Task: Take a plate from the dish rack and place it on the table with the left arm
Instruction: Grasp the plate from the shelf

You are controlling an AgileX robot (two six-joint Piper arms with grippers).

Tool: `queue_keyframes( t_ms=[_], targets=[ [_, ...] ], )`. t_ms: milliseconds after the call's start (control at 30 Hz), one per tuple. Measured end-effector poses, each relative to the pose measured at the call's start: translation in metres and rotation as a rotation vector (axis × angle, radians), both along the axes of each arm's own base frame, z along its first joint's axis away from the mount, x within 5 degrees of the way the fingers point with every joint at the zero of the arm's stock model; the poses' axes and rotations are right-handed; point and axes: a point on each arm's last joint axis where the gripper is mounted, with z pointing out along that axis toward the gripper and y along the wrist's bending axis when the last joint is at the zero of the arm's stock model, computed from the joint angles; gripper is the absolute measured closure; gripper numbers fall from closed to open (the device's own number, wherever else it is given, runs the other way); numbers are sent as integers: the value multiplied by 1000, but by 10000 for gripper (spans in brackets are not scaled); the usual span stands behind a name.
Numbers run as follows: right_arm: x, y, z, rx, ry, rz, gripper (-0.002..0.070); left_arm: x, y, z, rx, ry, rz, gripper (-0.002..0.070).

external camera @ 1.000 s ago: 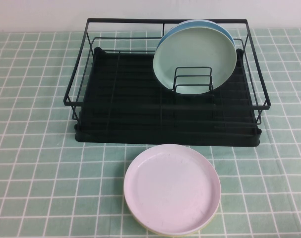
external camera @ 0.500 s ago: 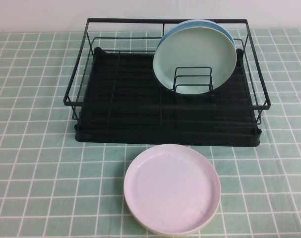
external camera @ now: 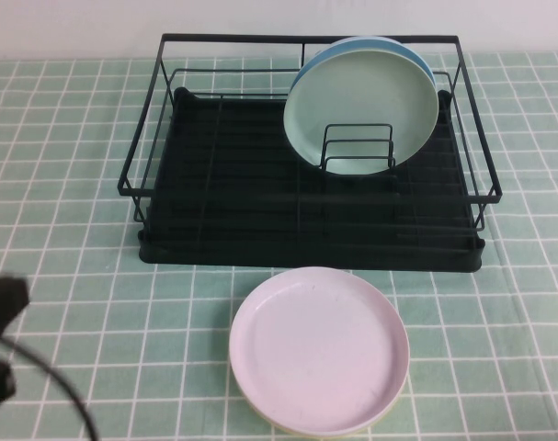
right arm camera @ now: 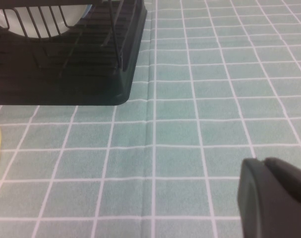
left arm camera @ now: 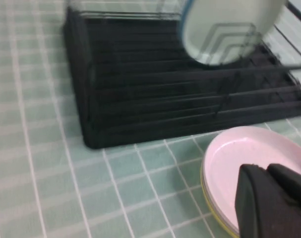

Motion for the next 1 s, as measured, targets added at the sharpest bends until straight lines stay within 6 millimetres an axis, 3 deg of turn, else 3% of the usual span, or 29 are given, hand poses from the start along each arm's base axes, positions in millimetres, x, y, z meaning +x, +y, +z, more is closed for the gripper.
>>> queue_keyframes(
  t_ms=[167, 367, 567, 800, 900, 1000],
  targets=[
    [0, 0, 0, 0, 0, 0, 694, 49, -18, 49, 189, -78, -247, 678],
    [0, 0, 0, 0, 0, 0, 694, 127, -35, 77, 303, -79, -442, 678],
    [0, 0, 0, 0, 0, 0, 694, 205, -55, 80, 320, -21, -535, 678],
    [0, 0, 0, 0, 0, 0, 694, 275, -108, 70, 386, -50, -653, 657],
    [0, 0, 0, 0, 0, 0, 694, 296, -133, 61, 417, -66, -694, 563],
    [0, 0, 0, 0, 0, 0, 694, 312, -155, 48, 428, -89, -710, 407]
  ],
)
